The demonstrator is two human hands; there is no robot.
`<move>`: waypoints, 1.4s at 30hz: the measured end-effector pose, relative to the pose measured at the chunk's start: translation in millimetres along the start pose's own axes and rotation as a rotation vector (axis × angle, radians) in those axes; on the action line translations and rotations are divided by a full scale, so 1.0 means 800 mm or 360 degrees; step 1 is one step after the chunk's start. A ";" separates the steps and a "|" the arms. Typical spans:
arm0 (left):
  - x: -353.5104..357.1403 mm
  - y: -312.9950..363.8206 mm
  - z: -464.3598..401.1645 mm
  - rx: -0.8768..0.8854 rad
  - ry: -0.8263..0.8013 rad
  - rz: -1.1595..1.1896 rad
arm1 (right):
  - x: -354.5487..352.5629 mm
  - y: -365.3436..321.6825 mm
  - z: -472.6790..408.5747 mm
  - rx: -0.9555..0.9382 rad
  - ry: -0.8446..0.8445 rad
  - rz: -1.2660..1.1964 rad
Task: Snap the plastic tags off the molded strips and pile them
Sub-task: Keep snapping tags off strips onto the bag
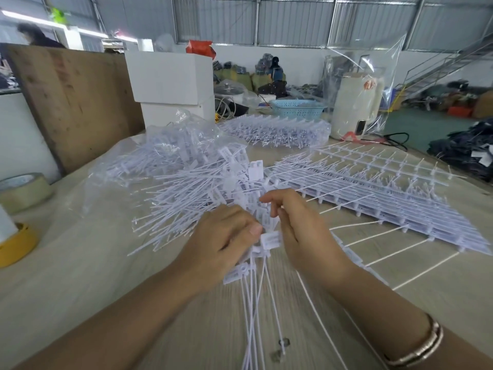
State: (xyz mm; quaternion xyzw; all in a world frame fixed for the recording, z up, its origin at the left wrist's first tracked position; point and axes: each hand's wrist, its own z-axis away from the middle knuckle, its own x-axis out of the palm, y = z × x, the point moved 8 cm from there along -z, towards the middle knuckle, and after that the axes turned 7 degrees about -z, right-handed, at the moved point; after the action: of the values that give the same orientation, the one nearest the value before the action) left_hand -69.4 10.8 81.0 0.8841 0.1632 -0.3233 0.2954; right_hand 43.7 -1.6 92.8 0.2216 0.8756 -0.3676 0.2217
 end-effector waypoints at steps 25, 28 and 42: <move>0.009 -0.008 -0.001 0.0040 -0.0045 0.0091 | 0.034 0.041 0.015 0.0465 -0.0622 -0.0669; -0.003 0.000 -0.003 0.0126 0.0099 0.0046 | 0.036 0.040 0.015 0.0584 -0.0545 -0.0992; 0.008 -0.016 -0.003 -0.0220 0.0044 0.0627 | 0.045 0.030 0.008 0.0692 -0.0272 -0.1615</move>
State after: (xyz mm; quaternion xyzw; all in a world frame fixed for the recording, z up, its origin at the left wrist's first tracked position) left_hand -69.9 22.6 73.0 0.8810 0.0131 -0.2350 0.4105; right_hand 29.1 17.0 55.9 -0.2176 0.7555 -0.6169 0.0364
